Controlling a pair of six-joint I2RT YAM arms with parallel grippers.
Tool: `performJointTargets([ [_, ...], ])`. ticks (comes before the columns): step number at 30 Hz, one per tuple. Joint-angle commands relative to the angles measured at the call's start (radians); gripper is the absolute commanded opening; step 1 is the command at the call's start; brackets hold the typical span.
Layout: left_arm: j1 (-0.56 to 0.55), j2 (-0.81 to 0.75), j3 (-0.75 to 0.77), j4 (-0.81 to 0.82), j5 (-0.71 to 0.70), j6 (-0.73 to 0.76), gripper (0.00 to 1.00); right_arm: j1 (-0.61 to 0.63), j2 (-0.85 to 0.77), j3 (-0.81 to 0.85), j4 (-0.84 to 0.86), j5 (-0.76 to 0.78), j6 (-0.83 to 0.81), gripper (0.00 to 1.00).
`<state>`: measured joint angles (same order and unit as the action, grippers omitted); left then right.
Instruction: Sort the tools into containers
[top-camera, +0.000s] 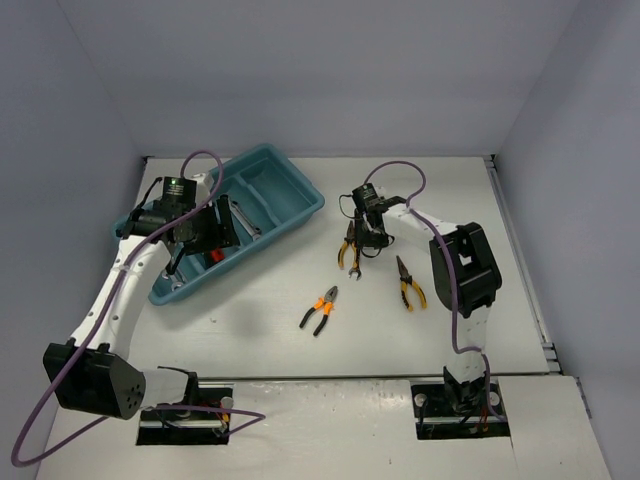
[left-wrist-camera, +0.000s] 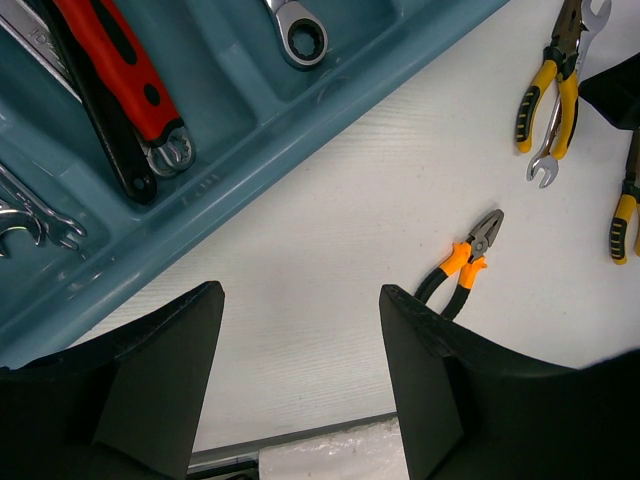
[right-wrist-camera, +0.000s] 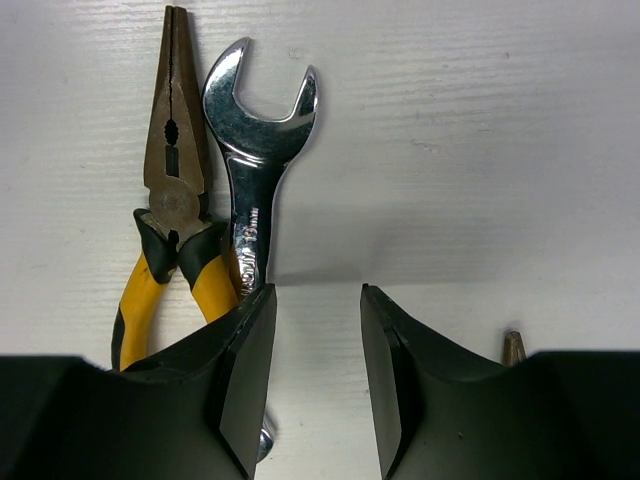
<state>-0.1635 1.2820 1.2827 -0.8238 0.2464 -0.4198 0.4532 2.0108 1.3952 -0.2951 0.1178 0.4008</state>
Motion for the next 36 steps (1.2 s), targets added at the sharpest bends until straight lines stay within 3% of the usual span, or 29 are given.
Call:
performJointTargets([
  [1,-0.01,-0.001,0.036,0.029,0.005,0.006,0.61,0.008,-0.09,0.038,0.011,0.039,0.018,0.37],
  [17,-0.021,0.016,0.041,0.029,0.007,0.01,0.61,0.039,-0.032,0.059,0.013,-0.048,0.013,0.37],
  [36,-0.028,0.0,0.021,0.028,0.011,0.004,0.61,0.048,-0.036,0.062,0.013,0.009,0.044,0.36],
])
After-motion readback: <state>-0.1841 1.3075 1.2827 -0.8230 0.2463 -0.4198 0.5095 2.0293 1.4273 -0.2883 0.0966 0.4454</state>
